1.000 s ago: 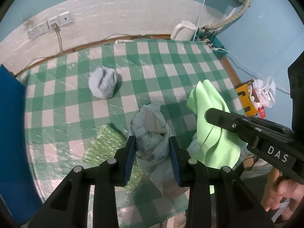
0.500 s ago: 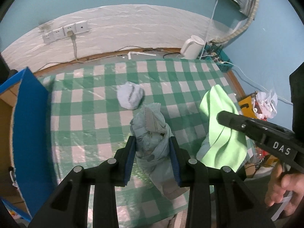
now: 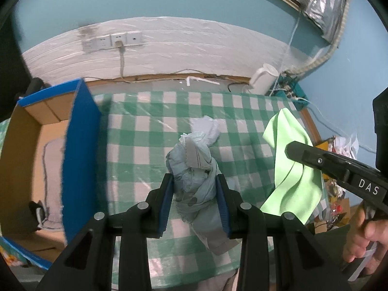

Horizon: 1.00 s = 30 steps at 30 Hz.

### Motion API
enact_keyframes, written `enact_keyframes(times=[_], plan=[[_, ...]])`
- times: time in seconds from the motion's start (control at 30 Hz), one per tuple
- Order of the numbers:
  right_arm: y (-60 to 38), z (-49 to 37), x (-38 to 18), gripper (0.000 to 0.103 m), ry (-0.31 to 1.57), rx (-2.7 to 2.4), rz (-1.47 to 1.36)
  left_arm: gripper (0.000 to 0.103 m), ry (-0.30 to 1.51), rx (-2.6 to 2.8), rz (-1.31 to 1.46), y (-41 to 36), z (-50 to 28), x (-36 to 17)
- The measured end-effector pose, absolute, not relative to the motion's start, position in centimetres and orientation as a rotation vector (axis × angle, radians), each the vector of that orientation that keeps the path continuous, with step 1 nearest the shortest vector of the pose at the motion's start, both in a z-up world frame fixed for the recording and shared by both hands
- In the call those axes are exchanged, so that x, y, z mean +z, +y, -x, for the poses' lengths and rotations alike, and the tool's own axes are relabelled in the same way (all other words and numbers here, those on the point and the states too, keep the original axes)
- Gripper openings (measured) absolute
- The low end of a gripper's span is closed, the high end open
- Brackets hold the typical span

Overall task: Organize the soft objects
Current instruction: 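Carry the bundle and glove into the box and open both grippers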

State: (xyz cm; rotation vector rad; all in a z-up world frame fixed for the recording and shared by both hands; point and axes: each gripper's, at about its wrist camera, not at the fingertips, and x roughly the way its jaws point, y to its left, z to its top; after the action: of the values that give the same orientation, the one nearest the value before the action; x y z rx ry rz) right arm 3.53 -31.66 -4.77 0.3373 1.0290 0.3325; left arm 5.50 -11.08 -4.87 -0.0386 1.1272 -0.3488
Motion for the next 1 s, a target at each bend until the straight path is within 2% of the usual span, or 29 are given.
enact_keyframes(times=[1.0], plan=[[-14.6,-7.5,-1.0,0.006,1.032,0.577,-0.232,0.035,1.038,-0.108,0.148,4.2,-4.6,-1.7]])
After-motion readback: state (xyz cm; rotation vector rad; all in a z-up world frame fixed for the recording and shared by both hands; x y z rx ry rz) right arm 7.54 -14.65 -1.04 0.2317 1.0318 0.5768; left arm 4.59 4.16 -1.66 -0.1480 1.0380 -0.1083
